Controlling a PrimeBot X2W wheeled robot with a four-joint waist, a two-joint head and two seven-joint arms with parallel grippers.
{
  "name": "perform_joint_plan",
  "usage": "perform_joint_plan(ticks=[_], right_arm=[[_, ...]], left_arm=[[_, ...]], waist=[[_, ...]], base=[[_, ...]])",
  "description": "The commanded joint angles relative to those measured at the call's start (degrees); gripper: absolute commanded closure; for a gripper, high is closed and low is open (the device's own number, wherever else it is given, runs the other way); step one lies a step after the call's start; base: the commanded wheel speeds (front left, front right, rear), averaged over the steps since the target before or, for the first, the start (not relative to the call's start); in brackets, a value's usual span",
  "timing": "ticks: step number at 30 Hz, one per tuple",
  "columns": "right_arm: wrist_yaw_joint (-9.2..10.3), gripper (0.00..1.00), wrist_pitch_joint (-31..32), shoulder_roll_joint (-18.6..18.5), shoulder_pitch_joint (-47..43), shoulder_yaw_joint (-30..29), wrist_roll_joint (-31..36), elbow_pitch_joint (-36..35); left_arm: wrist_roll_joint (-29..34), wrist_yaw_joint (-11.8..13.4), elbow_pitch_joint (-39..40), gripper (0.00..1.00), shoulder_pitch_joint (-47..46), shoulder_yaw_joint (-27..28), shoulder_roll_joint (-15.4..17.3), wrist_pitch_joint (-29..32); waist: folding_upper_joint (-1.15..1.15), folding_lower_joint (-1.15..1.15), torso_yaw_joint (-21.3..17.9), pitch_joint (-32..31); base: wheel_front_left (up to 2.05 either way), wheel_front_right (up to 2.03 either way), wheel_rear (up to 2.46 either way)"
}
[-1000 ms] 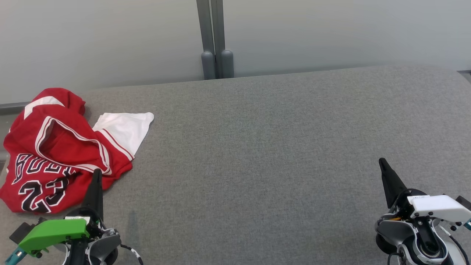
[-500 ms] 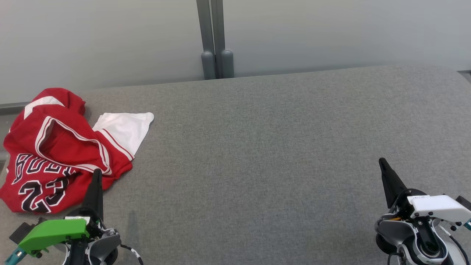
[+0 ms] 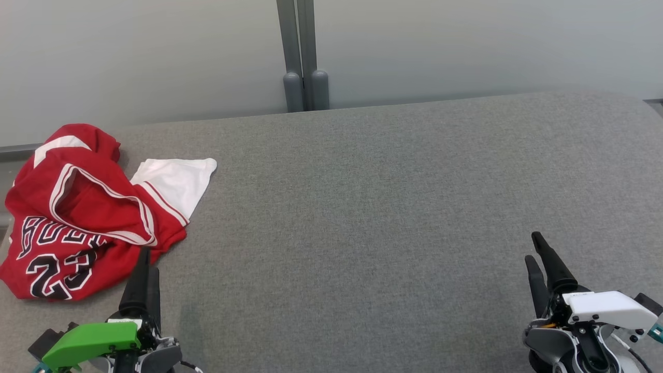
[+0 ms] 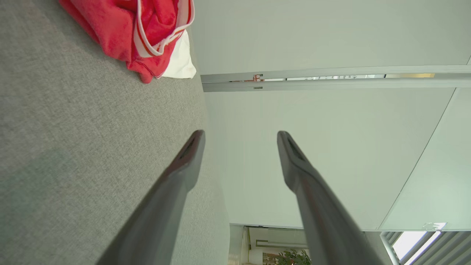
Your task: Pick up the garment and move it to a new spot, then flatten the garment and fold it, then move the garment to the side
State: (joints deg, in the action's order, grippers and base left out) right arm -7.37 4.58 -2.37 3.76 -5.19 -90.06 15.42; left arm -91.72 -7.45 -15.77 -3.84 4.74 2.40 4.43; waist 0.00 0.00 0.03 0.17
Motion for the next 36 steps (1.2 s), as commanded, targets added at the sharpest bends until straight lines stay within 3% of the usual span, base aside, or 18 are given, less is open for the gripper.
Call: perform_joint_plan(ticks=[1,24,36], right_arm=[[-0.1,0.0,-0.8,-0.6,0.5,0.2,2.2,-1.4],[-0.12,0.0,-6.4,-1.6,-2.1,2.4,34.2,-7.7],[-0.13,0.0,-8.9,-2.3,-2.6,2.9,45.4,-9.3]], left_arm=[[1.7,0.0,1.0,0.0,-0.5,-0.5,0.4,-0.7],[29.2,0.6,2.8,0.0,0.8,-2.6,0.4,-6.3],[42.7,1.1,4.3,0.0,1.5,-3.2,0.4,-8.7]], waist=[[0.0,0.0,0.0,0.0],[0.0,0.0,0.2,0.0],[0.0,0.0,0.1,0.1]], base=[[0.0,0.0,0.0],[0.0,0.0,0.0],[0.0,0.0,0.0]])
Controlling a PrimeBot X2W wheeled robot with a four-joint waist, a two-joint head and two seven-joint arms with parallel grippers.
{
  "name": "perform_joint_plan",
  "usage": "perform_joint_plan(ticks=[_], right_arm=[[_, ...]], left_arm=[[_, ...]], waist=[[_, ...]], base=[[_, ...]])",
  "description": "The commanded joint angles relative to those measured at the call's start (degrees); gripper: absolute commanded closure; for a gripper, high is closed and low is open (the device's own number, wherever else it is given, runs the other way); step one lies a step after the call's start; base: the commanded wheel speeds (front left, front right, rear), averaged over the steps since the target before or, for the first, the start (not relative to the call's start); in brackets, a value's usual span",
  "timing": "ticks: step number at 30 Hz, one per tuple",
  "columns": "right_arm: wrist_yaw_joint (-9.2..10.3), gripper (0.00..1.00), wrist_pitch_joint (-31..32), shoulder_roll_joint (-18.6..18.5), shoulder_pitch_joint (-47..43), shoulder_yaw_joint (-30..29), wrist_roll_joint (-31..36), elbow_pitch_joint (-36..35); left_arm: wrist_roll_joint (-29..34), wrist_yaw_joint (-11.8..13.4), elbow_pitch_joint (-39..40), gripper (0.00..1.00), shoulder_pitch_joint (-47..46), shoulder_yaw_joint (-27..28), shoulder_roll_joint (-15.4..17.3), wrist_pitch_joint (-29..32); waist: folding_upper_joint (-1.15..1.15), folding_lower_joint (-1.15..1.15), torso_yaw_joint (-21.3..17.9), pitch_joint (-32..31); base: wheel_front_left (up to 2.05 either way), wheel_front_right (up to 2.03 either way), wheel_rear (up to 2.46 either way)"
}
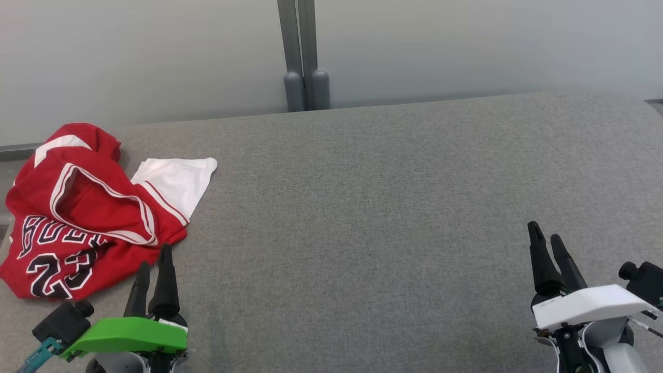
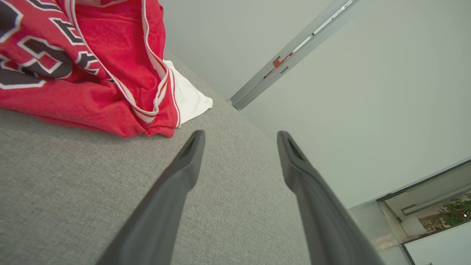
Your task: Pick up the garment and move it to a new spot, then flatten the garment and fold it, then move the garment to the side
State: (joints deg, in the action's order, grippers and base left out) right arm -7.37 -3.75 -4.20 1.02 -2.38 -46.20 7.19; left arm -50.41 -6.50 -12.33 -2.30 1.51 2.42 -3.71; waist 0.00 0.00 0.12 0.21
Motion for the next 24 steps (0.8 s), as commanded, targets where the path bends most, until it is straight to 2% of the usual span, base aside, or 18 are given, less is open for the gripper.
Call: perform_joint_plan(ticks=[1,24], right_arm=[[-0.14,0.0,-0.7,-0.6,0.1,0.2,2.1,-1.1],[-0.16,0.0,-4.6,-2.0,-1.0,-0.1,18.4,-2.8]], left_arm=[[2.0,0.2,0.9,0.0,0.0,0.1,0.4,-0.7],[19.9,-0.7,0.6,0.0,0.7,-0.4,1.3,-4.7]], waist=[[0.0,0.0,0.0,0.0],[0.0,0.0,0.4,0.4]], base=[[0.0,0.0,0.0],[0.0,0.0,0.0]])
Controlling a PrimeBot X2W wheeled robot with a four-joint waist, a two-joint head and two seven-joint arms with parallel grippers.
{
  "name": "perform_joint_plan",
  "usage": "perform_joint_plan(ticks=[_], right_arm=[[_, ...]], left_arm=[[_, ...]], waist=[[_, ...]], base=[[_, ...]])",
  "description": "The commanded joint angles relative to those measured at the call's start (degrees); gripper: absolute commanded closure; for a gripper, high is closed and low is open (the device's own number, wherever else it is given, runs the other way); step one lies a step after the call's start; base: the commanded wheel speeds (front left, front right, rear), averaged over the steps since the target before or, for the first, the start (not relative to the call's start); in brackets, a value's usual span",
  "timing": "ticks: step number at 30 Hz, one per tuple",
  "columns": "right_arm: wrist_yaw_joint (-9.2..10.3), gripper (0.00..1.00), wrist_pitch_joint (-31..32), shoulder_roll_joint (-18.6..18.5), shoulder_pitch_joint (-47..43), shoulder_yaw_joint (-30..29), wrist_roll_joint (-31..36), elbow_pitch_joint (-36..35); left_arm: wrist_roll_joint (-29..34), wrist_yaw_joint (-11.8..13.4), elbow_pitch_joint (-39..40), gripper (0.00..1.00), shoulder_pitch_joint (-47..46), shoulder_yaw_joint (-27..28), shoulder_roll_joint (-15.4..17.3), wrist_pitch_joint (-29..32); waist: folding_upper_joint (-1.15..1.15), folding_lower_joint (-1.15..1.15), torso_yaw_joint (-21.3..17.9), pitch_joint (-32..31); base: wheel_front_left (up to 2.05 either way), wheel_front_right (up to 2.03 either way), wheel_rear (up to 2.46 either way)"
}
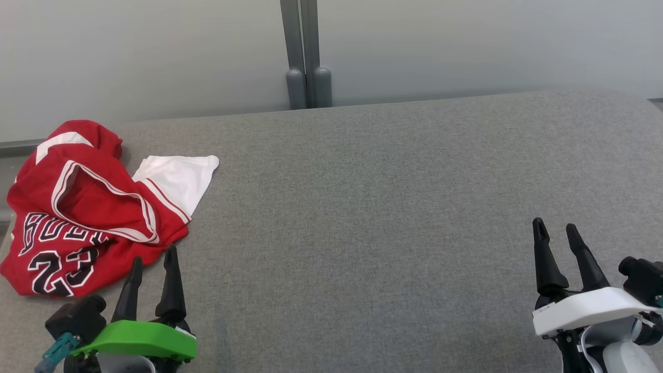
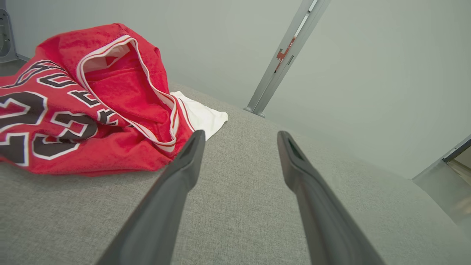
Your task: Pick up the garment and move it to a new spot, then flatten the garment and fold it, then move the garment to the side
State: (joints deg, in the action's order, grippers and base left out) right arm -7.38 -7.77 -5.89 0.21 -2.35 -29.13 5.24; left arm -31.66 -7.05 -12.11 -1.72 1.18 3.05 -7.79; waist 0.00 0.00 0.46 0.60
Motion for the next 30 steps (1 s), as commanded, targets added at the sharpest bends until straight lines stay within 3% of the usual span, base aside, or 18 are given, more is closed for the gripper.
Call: perform_joint_plan(ticks=[1,30], right_arm=[[-0.15,0.0,-0.7,-0.3,-0.3,-0.2,1.8,-0.8],[-0.16,0.0,-4.7,0.6,-1.8,-1.1,15.7,-0.5]], left_arm=[[1.9,-0.2,0.3,0.0,0.3,-0.1,0.7,-0.7],[17.7,-0.4,0.3,0.0,1.2,-0.7,1.3,-4.6]], waist=[[0.0,0.0,0.0,0.0],[0.0,0.0,0.3,0.0]], base=[[0.0,0.0,0.0],[0.0,0.0,0.0]])
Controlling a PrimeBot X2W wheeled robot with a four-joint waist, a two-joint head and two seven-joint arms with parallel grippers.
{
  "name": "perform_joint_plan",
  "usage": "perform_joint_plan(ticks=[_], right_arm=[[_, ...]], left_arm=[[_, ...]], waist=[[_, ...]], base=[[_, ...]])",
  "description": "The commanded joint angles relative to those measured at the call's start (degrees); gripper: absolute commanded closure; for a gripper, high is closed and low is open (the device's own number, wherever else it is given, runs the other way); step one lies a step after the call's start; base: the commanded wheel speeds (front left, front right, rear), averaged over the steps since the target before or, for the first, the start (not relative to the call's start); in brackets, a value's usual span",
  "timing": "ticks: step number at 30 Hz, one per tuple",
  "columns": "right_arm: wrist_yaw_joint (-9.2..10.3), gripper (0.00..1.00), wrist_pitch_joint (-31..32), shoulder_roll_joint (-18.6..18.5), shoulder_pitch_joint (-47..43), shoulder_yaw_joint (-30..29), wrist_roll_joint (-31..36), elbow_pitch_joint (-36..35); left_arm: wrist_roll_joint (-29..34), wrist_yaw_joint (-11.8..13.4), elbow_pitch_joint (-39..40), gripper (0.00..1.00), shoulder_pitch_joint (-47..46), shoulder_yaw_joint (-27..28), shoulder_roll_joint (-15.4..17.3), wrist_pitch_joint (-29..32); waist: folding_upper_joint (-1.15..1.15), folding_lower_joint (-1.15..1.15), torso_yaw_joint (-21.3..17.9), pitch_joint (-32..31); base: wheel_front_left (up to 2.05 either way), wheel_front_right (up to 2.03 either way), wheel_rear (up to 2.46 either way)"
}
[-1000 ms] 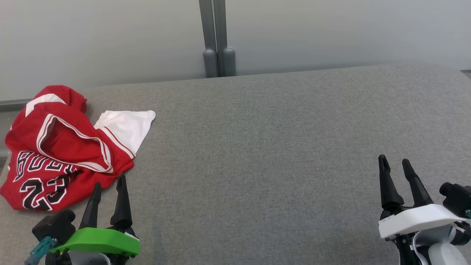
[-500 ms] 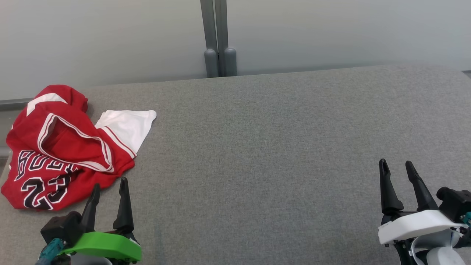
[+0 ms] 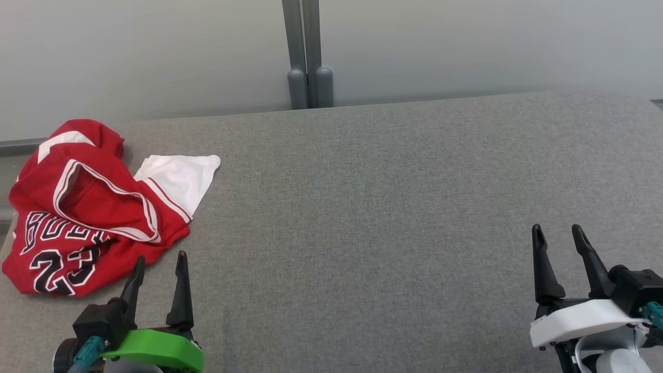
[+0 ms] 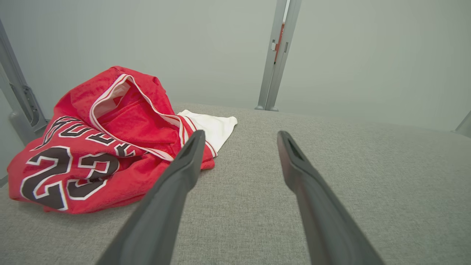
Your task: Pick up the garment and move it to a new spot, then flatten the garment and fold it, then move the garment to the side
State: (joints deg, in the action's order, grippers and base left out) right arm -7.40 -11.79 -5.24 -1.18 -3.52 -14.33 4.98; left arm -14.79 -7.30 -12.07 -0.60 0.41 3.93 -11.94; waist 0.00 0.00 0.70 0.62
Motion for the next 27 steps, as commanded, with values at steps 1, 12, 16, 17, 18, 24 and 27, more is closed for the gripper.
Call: perform_joint_plan(ticks=[1,12,16,17,18,24,27], right_arm=[[-0.14,0.0,-0.7,0.0,-0.5,0.2,1.2,-0.1],[-0.14,0.0,-1.9,1.1,-1.1,0.4,5.0,1.2],[-0.11,0.0,-2.3,1.4,-1.0,0.1,6.3,1.5],[-0.1,0.0,-2.4,1.5,-1.1,0.1,6.5,1.6],[-0.11,0.0,-2.5,1.6,-1.1,0.1,6.8,1.7],[-0.1,0.0,-3.2,1.8,-1.3,-0.2,8.6,1.9],[-0.1,0.0,-3.5,1.8,-1.4,-0.2,9.7,1.9]], left_arm=[[1.3,-0.1,0.2,0.0,0.1,0.0,0.4,-0.5],[3.9,-0.2,-2.3,0.0,0.5,-1.0,-0.1,-1.8],[4.8,-0.2,-3.1,0.0,0.2,-1.2,0.3,-2.2],[5.0,-0.2,-3.1,0.0,0.2,-1.2,0.3,-2.3],[5.4,-0.2,-3.3,0.0,0.1,-1.3,0.4,-2.3],[7.0,-0.2,-4.1,0.0,0.0,-1.2,0.4,-2.9],[7.6,-0.2,-4.3,0.0,0.0,-1.2,0.4,-3.3]], waist=[[0.0,0.0,0.0,0.0],[0.0,0.0,0.1,0.2],[0.0,0.0,0.0,0.4],[0.0,0.0,0.0,0.5],[0.0,0.0,0.0,0.5],[0.0,0.0,-0.1,0.7],[0.0,0.0,-0.1,0.7]], base=[[0.0,0.0,0.0],[0.0,0.0,0.0],[0.0,0.0,0.0],[0.0,0.0,0.0],[0.0,0.0,0.0],[0.0,0.0,0.0],[0.0,0.0,0.0]])
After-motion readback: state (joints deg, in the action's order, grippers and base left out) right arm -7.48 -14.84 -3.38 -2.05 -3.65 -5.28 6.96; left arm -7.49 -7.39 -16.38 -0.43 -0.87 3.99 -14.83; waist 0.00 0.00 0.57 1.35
